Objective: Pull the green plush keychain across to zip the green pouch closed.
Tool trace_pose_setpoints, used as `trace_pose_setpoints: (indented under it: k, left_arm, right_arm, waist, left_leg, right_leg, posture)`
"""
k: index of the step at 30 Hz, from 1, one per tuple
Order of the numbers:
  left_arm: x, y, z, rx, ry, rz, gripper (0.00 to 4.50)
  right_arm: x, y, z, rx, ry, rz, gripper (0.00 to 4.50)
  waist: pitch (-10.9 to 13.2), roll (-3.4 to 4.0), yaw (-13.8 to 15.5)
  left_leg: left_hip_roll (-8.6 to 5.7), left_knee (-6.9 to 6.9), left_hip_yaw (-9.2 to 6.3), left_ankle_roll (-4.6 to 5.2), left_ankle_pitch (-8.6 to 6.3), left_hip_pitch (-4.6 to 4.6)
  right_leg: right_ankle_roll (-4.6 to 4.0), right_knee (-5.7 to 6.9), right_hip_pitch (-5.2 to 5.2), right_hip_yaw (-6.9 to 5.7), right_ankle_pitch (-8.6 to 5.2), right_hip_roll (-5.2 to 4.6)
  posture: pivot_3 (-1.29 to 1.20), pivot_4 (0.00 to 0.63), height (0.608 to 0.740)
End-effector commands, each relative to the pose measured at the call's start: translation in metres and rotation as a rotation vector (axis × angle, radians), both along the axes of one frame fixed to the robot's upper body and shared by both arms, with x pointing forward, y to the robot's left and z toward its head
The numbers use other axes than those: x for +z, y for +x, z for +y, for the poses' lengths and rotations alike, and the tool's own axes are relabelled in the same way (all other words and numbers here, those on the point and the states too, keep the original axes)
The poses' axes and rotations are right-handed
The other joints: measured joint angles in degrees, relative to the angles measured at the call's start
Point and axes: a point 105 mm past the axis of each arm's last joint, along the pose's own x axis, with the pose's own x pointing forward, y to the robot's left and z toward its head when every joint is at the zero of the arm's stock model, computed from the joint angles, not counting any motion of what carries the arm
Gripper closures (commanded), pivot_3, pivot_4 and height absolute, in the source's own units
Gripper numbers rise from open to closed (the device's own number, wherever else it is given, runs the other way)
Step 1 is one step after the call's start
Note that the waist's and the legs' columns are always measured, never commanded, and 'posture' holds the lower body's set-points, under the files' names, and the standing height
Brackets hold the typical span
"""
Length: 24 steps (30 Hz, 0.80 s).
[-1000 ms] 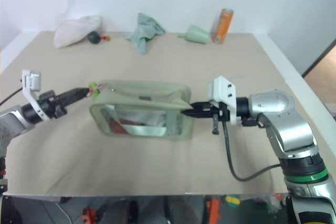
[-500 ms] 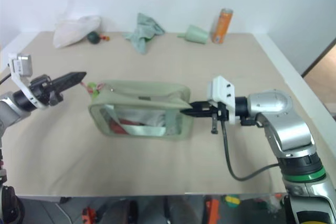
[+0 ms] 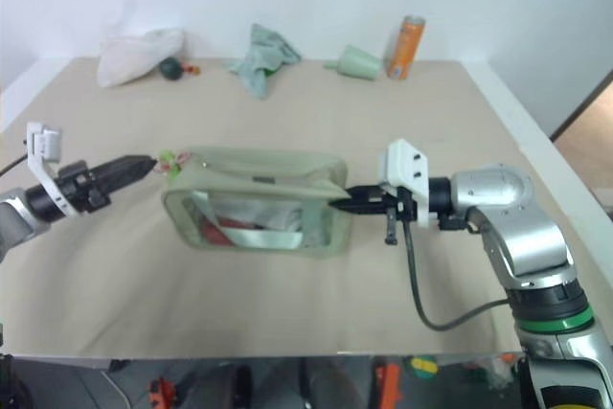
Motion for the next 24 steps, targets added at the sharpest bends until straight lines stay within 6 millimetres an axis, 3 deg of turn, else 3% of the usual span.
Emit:
trace_pose_setpoints:
  k: [1, 7, 11, 16, 24]
  left_arm:
    - [0.001, -0.004, -0.011, -0.058, 0.023, -0.024, 1.69]
    - [-0.008, 0.007, -0.015, -0.049, 0.008, 0.003, 1.69]
    - [-0.005, 0.013, -0.017, -0.047, -0.009, -0.002, 2.73]
    - [0.01, 0.011, -0.016, -0.064, -0.057, -0.048, 4.49]
    - [0.056, 0.001, -0.016, -0.087, -0.104, -0.181, 4.49]
  right_arm:
    - [0.006, -0.003, 0.0, 0.005, 0.001, -0.033, 4.5]
    - [0.007, -0.004, -0.001, 0.003, 0.004, -0.036, 4.5]
    - [0.007, -0.004, -0.001, 0.001, 0.003, -0.037, 4.5]
    - [0.007, -0.005, -0.002, 0.0, 0.001, -0.035, 4.5]
    - [0.006, -0.002, 0.0, 0.006, -0.001, -0.036, 4.5]
  waist:
    - [0.0, 0.0, -0.02]
    - [0.0, 0.0, -0.01]
    - [0.0, -0.01, -0.02]
    - [0.0, -0.01, -0.02]
    - [-0.01, -0.01, -0.01]
  left_leg:
    - [0.0, 0.0, 0.01, 0.0, 0.0, 0.0]
    - [0.0, 0.0, 0.02, 0.01, 0.0, 0.01]
    - [-0.02, 0.01, 0.0, 0.01, 0.01, 0.0]
    - [-0.01, 0.01, 0.02, 0.01, 0.0, 0.0]
    - [-0.01, 0.02, 0.0, 0.01, 0.0, -0.02]
  right_leg:
    - [0.01, 0.0, 0.0, 0.01, 0.01, 0.0]
    - [0.02, 0.0, 0.0, 0.02, 0.02, 0.01]
    - [0.02, 0.0, 0.0, 0.02, 0.02, 0.02]
    - [0.03, 0.0, 0.0, 0.05, 0.02, 0.02]
    - [0.05, 0.0, 0.0, 0.04, 0.03, 0.02]
  posture:
    - [0.0, 0.15, 0.74]
    - [0.0, 0.15, 0.74]
    - [0.0, 0.15, 0.74]
    - [0.0, 0.15, 0.74]
    - [0.0, 0.15, 0.74]
